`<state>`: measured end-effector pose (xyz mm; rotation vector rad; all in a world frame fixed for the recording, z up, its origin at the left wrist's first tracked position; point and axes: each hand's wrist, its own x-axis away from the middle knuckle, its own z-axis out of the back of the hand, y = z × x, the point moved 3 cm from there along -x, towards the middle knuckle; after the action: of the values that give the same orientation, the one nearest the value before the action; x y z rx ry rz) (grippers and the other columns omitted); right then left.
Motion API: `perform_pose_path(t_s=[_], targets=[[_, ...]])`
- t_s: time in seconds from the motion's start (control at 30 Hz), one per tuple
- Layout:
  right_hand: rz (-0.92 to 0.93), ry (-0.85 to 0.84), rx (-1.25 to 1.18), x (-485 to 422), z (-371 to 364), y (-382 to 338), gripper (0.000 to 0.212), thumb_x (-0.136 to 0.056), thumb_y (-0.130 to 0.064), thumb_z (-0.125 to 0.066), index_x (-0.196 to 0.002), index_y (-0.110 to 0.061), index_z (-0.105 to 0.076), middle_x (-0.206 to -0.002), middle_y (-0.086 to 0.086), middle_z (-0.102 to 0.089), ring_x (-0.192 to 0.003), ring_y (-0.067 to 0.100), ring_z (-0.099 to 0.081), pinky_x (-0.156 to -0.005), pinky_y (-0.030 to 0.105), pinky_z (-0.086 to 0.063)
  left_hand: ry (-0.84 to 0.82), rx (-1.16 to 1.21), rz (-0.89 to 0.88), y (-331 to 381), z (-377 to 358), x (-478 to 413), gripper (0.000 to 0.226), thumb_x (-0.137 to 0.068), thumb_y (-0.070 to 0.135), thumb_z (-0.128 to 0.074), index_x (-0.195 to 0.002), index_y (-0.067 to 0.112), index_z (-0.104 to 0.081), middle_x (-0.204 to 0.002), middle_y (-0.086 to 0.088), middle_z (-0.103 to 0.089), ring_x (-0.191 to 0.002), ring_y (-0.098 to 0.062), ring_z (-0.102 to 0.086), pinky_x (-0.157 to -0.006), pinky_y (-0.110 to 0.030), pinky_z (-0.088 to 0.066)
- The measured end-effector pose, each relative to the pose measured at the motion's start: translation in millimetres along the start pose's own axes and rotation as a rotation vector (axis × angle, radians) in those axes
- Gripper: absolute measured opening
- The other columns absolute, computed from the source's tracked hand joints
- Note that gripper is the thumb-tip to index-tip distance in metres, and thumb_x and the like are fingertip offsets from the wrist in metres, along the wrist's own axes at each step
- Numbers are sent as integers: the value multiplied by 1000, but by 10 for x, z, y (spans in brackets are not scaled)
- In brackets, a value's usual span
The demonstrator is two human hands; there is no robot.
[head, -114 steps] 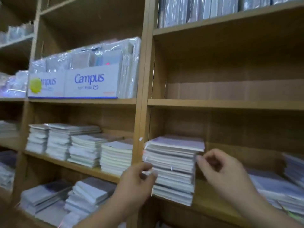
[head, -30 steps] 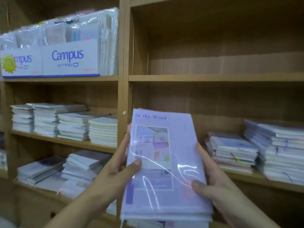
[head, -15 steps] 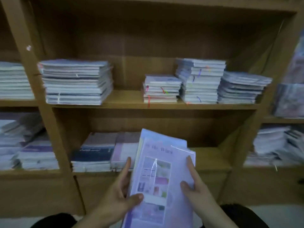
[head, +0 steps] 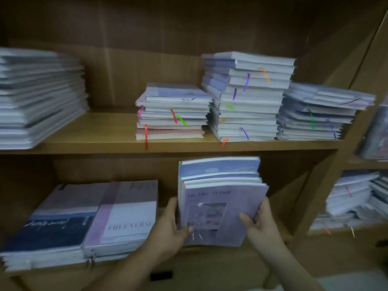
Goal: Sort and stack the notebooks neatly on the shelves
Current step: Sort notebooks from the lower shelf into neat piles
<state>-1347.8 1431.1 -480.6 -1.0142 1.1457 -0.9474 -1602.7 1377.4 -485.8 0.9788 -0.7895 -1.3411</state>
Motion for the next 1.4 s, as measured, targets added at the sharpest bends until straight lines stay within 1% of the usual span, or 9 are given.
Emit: perform_pose_path(t_s=[0.37,0.53,0.63,0.73,0.9,1.03,1.17,1.3,1.4], targets=[[-115,-71,-48,-358,-255,430,69,-93,0,-65,-131,-49,-35,-126,-12,-61,-113,4,-65,-88,33,-58,46,-113,5,-370,-85,-309,66,-92,20,-71,-128,57,-30,-125,31,-52,-120,5,-51,-91,-5,-40],[-154,-88,-8,-320,-305,503,73,-94,-3,-66,-140,-45,-28,-131,-11,-58,-122,10,-60,-96,38,-55,118,-100,-38,-393,-73,-285,76,-92,18,-71,-148,48,-30,-138,31,-46,-135,5,-41,-108,-15,-36],[-56,-69,0,-283,-369,445,84,-98,-9,-62,-155,-43,-9,-147,-5,-46,-134,16,-53,-102,48,-53,159,-84,-63,-426,-112,-211,85,-98,28,-64,-159,45,-9,-149,27,-41,-136,8,-38,-112,-21,-37],[-20,-17,38,-256,-469,391,94,-100,-29,-58,-147,-64,16,-161,-12,-25,-144,16,-39,-111,56,-43,164,-106,-58,-427,-168,-211,81,-101,37,-54,-159,46,1,-149,26,-42,-128,11,-44,-97,-5,-37],[14,54,165,-271,-572,355,96,-103,-27,-50,-141,-60,32,-163,-17,-12,-140,9,-33,-112,37,-36,173,-106,-43,-469,-203,-245,78,-98,52,-42,-157,50,8,-149,28,-38,-118,17,-46,-85,5,-35],[-52,44,144,-356,-532,455,99,-101,-23,-57,-143,-67,21,-154,-6,-35,-127,11,-55,-102,51,-52,130,-93,-40,-493,-216,-247,85,-104,39,-48,-148,62,21,-149,31,-32,-118,16,-45,-96,-6,-38],[-57,6,75,-431,-495,526,93,-91,-7,-69,-155,-42,-11,-139,-9,-50,-119,3,-61,-79,27,-60,143,-79,-15,-498,-266,-280,90,-105,33,-48,-143,65,26,-147,22,-34,-117,2,-50,-97,-22,-48],[-132,3,109,-458,-461,583,88,-93,-2,-66,-151,-46,-16,-135,-11,-51,-125,12,-56,-94,46,-57,134,-143,2,-517,-277,-310,111,-100,13,-57,-142,62,32,-145,17,-29,-118,-3,-50,-96,-23,-50],[-161,-16,121,-481,-456,549,85,-96,-2,-62,-151,-46,-14,-133,-12,-52,-118,10,-60,-85,34,-59,88,-176,9,-490,-235,-332,115,-98,6,-58,-142,61,33,-149,12,-28,-122,-4,-47,-101,-23,-48]])
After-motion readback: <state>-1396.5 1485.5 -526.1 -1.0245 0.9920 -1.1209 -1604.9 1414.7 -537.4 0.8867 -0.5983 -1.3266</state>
